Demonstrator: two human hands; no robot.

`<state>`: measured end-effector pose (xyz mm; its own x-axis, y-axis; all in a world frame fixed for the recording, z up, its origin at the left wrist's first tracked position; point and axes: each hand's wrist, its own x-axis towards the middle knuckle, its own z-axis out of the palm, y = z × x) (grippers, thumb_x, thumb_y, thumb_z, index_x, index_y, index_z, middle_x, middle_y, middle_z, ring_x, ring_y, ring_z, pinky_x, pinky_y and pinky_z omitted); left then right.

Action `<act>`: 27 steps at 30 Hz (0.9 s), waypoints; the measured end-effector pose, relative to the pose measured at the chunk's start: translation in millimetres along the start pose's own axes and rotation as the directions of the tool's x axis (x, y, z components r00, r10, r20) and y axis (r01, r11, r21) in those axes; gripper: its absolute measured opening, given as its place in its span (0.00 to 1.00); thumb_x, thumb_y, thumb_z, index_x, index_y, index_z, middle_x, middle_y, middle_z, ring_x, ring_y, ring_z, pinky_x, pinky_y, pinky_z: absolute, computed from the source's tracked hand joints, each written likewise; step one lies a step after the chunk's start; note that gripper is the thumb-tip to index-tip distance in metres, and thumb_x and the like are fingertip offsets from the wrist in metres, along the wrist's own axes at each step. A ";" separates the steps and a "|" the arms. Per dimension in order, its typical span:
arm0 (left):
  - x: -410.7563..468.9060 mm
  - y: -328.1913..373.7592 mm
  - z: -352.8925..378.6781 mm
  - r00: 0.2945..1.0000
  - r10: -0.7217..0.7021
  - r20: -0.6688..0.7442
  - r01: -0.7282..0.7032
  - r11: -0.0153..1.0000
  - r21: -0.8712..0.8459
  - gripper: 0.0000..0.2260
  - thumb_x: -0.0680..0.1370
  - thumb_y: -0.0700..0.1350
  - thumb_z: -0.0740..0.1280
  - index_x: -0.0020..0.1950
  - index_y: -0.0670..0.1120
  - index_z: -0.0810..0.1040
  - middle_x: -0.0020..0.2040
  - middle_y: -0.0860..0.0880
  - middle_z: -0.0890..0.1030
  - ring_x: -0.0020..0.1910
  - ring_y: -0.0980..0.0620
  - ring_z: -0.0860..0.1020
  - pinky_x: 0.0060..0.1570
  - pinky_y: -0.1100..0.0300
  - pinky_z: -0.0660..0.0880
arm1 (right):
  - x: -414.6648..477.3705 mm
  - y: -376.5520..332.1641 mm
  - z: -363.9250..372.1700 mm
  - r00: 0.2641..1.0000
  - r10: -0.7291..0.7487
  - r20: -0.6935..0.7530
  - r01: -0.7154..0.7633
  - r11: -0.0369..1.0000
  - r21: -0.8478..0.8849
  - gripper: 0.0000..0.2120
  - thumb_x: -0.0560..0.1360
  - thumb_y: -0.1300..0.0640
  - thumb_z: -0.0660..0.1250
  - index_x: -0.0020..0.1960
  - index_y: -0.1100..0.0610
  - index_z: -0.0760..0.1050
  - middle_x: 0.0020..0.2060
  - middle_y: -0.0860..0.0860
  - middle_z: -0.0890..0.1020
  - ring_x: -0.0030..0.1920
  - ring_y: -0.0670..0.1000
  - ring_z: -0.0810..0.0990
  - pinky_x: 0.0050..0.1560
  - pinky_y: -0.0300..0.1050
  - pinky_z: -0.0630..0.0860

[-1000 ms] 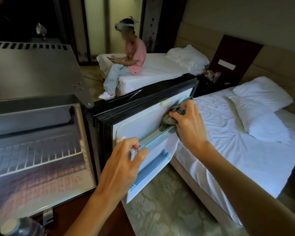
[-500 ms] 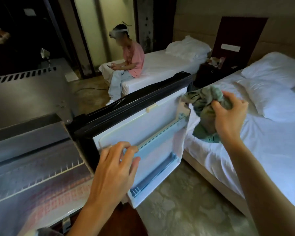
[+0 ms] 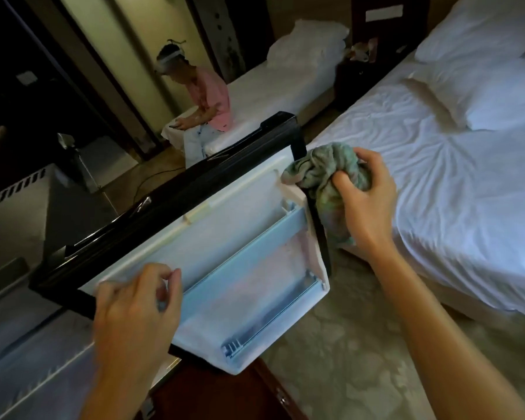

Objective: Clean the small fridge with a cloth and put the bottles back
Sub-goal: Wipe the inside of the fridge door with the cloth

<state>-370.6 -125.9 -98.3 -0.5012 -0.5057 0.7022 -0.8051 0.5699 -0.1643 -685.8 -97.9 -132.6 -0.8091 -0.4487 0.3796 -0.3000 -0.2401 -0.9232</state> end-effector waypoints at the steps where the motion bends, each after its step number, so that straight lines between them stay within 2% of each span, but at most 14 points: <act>1: 6.3 9.5 -1.1 0.999 0.034 -0.016 -0.034 0.999 -0.027 0.09 0.80 0.45 0.65 0.42 0.42 0.76 0.30 0.50 0.77 0.26 0.50 0.72 0.42 0.56 0.66 | 0.4 1.4 -2.0 1.000 0.023 0.003 -0.023 1.000 0.009 0.12 0.73 0.60 0.70 0.55 0.51 0.78 0.47 0.40 0.81 0.50 0.38 0.79 0.54 0.35 0.75; 4: 36.9 58.2 -1.1 0.990 0.139 -0.030 -0.142 0.973 -0.184 0.08 0.79 0.44 0.67 0.42 0.44 0.77 0.33 0.54 0.74 0.33 0.56 0.66 0.39 0.62 0.65 | -1.6 6.2 -7.4 0.995 0.084 0.050 -0.088 0.993 0.082 0.10 0.73 0.60 0.70 0.54 0.56 0.80 0.47 0.46 0.83 0.49 0.41 0.81 0.50 0.37 0.78; 6: 57.3 95.4 6.0 0.982 0.187 0.028 -0.171 0.942 -0.289 0.06 0.80 0.45 0.67 0.44 0.45 0.78 0.36 0.56 0.74 0.35 0.57 0.67 0.38 0.62 0.68 | -5.1 8.0 -10.7 0.992 0.085 0.095 -0.098 0.986 0.133 0.10 0.74 0.62 0.70 0.55 0.57 0.79 0.47 0.45 0.82 0.49 0.40 0.81 0.49 0.35 0.77; 8: 69.6 124.9 20.8 0.977 0.181 0.112 -0.141 0.944 -0.299 0.07 0.78 0.47 0.66 0.50 0.46 0.80 0.43 0.52 0.80 0.41 0.53 0.74 0.42 0.57 0.72 | -10.6 9.3 -12.8 0.989 0.069 0.130 -0.088 0.984 0.153 0.12 0.74 0.64 0.70 0.56 0.56 0.79 0.48 0.45 0.82 0.50 0.39 0.80 0.49 0.33 0.76; 11: 76.1 147.7 46.4 0.970 0.121 0.210 -0.074 0.972 -0.222 0.14 0.76 0.50 0.66 0.58 0.45 0.80 0.53 0.48 0.81 0.50 0.48 0.76 0.47 0.55 0.71 | -15.7 15.2 -11.0 0.992 0.033 0.124 -0.047 0.993 0.109 0.15 0.72 0.58 0.69 0.59 0.51 0.77 0.52 0.48 0.81 0.54 0.45 0.78 0.55 0.41 0.76; 13: 75.4 151.7 58.3 0.969 0.087 0.230 -0.042 0.980 -0.196 0.12 0.76 0.47 0.69 0.58 0.45 0.80 0.53 0.47 0.81 0.50 0.47 0.76 0.47 0.55 0.70 | -16.0 17.6 -9.8 0.993 0.013 0.113 -0.022 0.997 0.079 0.18 0.71 0.55 0.69 0.61 0.49 0.77 0.54 0.50 0.79 0.56 0.45 0.76 0.56 0.35 0.72; 16: 75.2 151.7 67.1 0.975 0.042 0.218 -0.001 0.983 -0.185 0.11 0.74 0.43 0.74 0.56 0.44 0.81 0.49 0.46 0.81 0.46 0.45 0.78 0.45 0.53 0.71 | -14.7 18.4 -7.8 0.999 -0.014 0.047 0.012 0.999 0.038 0.20 0.71 0.58 0.70 0.63 0.49 0.78 0.54 0.52 0.74 0.54 0.42 0.74 0.55 0.27 0.68; 19: 79.5 148.9 71.9 0.976 0.004 0.218 0.034 0.985 -0.167 0.09 0.74 0.43 0.75 0.52 0.43 0.83 0.46 0.45 0.81 0.43 0.44 0.78 0.44 0.50 0.71 | -10.9 22.2 -8.0 0.996 -0.038 -0.075 0.038 0.999 -0.001 0.18 0.72 0.60 0.71 0.61 0.53 0.79 0.56 0.53 0.69 0.54 0.40 0.72 0.56 0.27 0.69; 21: 81.4 146.6 73.8 0.974 -0.009 0.224 0.048 0.984 -0.170 0.09 0.73 0.43 0.75 0.52 0.42 0.84 0.46 0.45 0.81 0.42 0.43 0.78 0.44 0.49 0.72 | -5.4 27.0 -11.1 0.992 -0.044 -0.114 0.042 0.999 -0.025 0.18 0.71 0.59 0.70 0.61 0.54 0.79 0.58 0.53 0.67 0.56 0.45 0.73 0.59 0.34 0.72; 23: 81.1 145.3 74.7 0.975 -0.004 0.222 0.051 0.977 -0.207 0.09 0.73 0.42 0.75 0.53 0.42 0.84 0.47 0.44 0.81 0.40 0.42 0.78 0.42 0.47 0.75 | -3.8 30.3 -12.1 0.994 -0.082 -0.070 0.078 0.995 -0.054 0.18 0.71 0.58 0.70 0.61 0.55 0.79 0.60 0.53 0.67 0.59 0.49 0.73 0.61 0.39 0.73; 25: 80.5 144.4 74.9 0.975 -0.006 0.224 0.061 0.969 -0.239 0.09 0.74 0.42 0.75 0.52 0.41 0.84 0.46 0.44 0.79 0.40 0.41 0.78 0.40 0.46 0.75 | -6.6 30.0 -7.2 0.990 -0.125 0.070 0.130 0.989 -0.067 0.20 0.70 0.57 0.69 0.62 0.55 0.78 0.61 0.53 0.69 0.60 0.46 0.72 0.61 0.33 0.70; 27: 81.0 143.5 76.3 0.969 -0.011 0.245 0.074 0.966 -0.246 0.09 0.75 0.42 0.74 0.53 0.42 0.83 0.46 0.44 0.78 0.42 0.40 0.78 0.41 0.45 0.76 | -9.7 28.6 -1.4 0.967 -0.121 0.224 0.140 0.987 -0.074 0.22 0.70 0.54 0.68 0.64 0.54 0.77 0.58 0.50 0.72 0.56 0.43 0.72 0.57 0.32 0.69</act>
<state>-550.9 -134.5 -117.8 -0.5546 -0.6556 0.5125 -0.7371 0.6729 0.0632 -687.3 -99.2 -162.8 -0.6330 -0.5977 0.4920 -0.4470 -0.2367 -0.8627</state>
